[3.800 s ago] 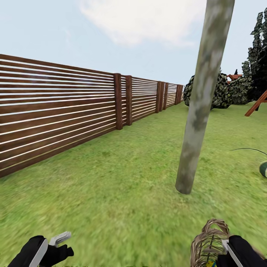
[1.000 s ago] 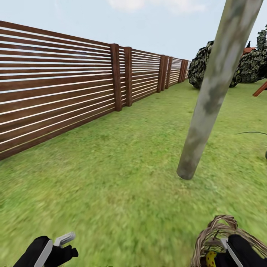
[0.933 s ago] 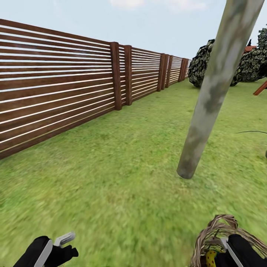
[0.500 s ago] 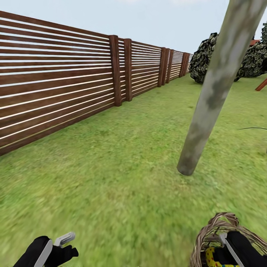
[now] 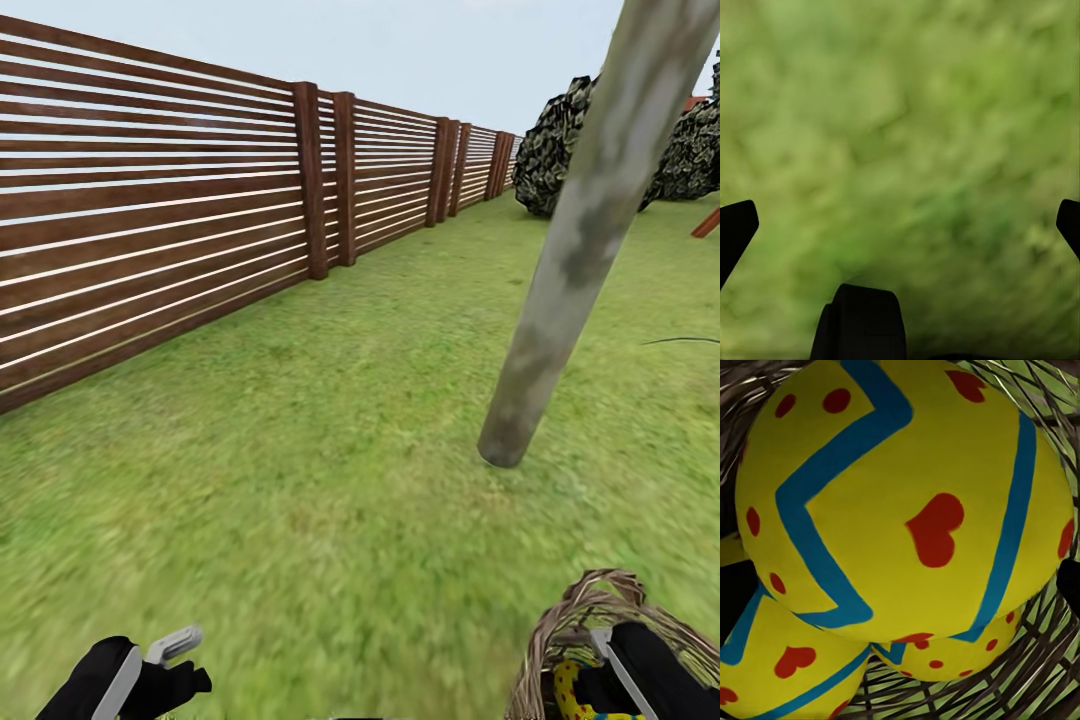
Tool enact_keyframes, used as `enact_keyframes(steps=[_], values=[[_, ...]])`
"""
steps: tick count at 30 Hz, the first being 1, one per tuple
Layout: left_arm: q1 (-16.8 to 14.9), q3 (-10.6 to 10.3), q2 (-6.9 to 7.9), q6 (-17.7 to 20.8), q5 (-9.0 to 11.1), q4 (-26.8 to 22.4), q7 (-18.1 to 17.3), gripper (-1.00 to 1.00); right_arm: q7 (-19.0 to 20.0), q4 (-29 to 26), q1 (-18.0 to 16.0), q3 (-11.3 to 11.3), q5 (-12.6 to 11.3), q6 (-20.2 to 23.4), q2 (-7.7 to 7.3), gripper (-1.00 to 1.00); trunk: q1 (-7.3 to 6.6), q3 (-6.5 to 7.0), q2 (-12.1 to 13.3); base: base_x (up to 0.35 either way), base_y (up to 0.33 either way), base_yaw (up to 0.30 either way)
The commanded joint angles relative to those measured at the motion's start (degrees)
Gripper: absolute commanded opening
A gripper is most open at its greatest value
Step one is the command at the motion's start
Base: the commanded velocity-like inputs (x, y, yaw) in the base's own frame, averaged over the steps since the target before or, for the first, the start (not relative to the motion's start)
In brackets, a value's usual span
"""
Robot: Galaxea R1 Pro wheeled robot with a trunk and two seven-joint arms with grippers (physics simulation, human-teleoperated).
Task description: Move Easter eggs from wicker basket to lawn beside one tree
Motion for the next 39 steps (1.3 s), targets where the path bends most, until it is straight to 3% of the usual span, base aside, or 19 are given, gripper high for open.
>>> enact_keyframes(steps=[1,11,17,36,37,39], values=[[-0.02,0.18,-0.02,0.27,-0.35,-0.05,-0.41,1.00,0.09,-0.04,-0.04,0.14,-0.09,0.24,-0.05,1.00,0.01,-0.28,-0.04,0.000,0.000,0.000],[-0.02,0.18,-0.02,0.27,-0.35,-0.05,-0.33,1.00,0.09,-0.05,-0.02,0.14,-0.09,0.24,-0.02,1.00,0.01,-0.28,-0.04,0.000,0.000,0.000],[0.00,0.18,-0.07,0.27,-0.35,0.03,-0.33,1.00,0.09,-0.01,-0.02,0.14,-0.09,0.24,-0.02,1.00,0.17,-1.61,-0.12,0.000,0.000,0.000],[-0.01,0.18,-0.90,0.27,-0.52,0.04,-0.24,1.00,0.09,-0.06,-0.02,0.12,-0.02,0.19,-0.09,1.00,0.17,-1.61,-0.12,0.000,0.000,0.000],[-0.02,0.18,-0.90,0.27,-0.52,0.04,-0.24,1.00,0.09,-0.06,-0.02,0.11,0.05,0.21,-0.11,-1.00,0.17,-1.61,-0.12,0.000,0.000,0.000],[-0.01,0.18,-0.90,0.27,-0.52,0.04,-0.23,1.00,-0.04,-0.06,-0.02,0.11,0.29,0.23,-0.06,-1.00,0.17,-1.61,-0.12,0.000,0.000,0.000]])
